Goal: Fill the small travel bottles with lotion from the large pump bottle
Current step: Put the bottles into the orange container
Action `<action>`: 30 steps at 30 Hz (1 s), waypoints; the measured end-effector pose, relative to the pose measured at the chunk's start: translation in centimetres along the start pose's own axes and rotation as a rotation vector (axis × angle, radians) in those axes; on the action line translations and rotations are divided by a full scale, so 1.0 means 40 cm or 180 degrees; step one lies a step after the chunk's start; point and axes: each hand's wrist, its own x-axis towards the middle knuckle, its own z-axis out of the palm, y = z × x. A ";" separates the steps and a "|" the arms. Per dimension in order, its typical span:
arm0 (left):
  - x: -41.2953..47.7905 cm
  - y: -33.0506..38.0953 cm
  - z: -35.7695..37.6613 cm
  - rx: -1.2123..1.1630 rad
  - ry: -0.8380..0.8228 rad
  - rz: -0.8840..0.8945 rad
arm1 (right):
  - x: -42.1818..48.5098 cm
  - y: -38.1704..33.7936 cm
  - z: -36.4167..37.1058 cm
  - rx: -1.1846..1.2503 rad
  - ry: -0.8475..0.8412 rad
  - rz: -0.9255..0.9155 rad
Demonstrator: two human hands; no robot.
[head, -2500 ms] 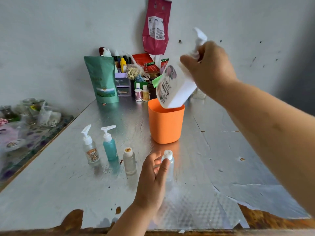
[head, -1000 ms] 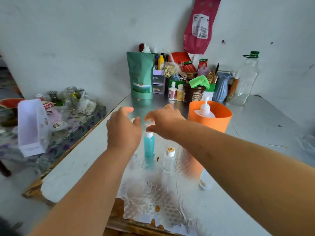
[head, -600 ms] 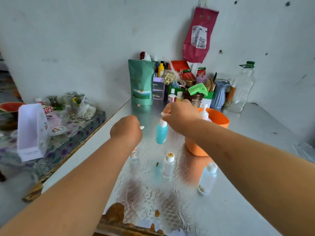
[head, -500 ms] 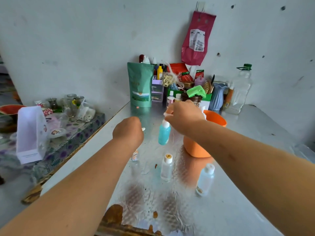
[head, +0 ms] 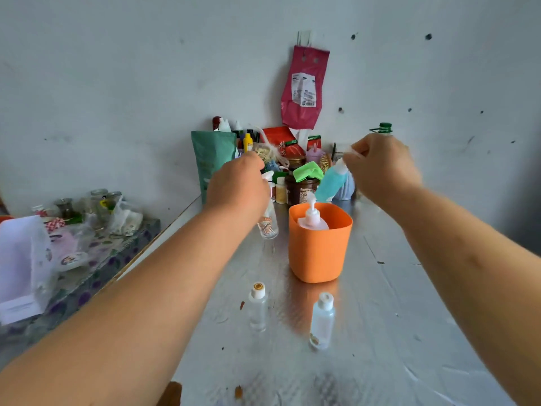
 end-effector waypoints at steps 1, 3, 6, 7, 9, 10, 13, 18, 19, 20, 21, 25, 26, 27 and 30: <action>0.006 0.015 -0.005 -0.0013 0.0049 0.0042 | 0.003 0.015 0.001 -0.0025 -0.0004 0.0065; 0.018 0.046 -0.008 -0.0025 0.0110 0.0122 | 0.010 0.049 0.006 -0.0060 -0.0015 0.0202; 0.024 0.075 -0.007 -0.0038 0.0091 0.0155 | 0.014 0.081 0.022 -0.0119 -0.0069 0.0339; 0.026 0.082 -0.004 -0.0037 0.0081 0.0176 | 0.014 0.087 0.024 -0.0126 -0.0083 0.0338; 0.028 0.092 0.002 -0.0029 0.0054 0.0210 | 0.015 0.099 0.031 -0.0134 -0.0116 0.0318; 0.028 0.093 0.004 -0.0032 0.0039 0.0211 | 0.016 0.104 0.037 -0.0155 -0.0137 0.0307; 0.029 0.095 0.014 -0.0038 -0.0023 0.0207 | 0.025 0.119 0.067 -0.0206 -0.0233 0.0264; 0.028 0.081 0.028 -0.0016 -0.0122 0.0187 | 0.046 0.136 0.129 -0.0446 -0.0573 0.0187; 0.029 0.074 0.033 0.0001 -0.0153 0.0166 | 0.049 0.138 0.140 -0.0532 -0.0603 0.0172; 0.030 0.069 0.037 0.0018 -0.0189 0.0147 | 0.052 0.141 0.149 -0.0632 -0.0620 0.0154; 0.031 0.063 0.041 0.0033 -0.0236 0.0125 | 0.055 0.142 0.159 -0.0748 -0.0649 0.0137; 0.030 0.038 0.053 0.0132 -0.0426 0.0059 | 0.062 0.151 0.193 -0.1030 -0.0737 0.0271; 0.029 0.033 0.056 0.0167 -0.0472 0.0041 | 0.062 0.156 0.201 -0.1064 -0.0757 0.0321; 0.029 0.027 0.060 0.0210 -0.0520 0.0017 | 0.061 0.160 0.212 -0.1110 -0.0789 0.0361; 0.025 0.017 0.070 0.0305 -0.0670 -0.0080 | 0.053 0.175 0.238 -0.1285 -0.0964 0.0482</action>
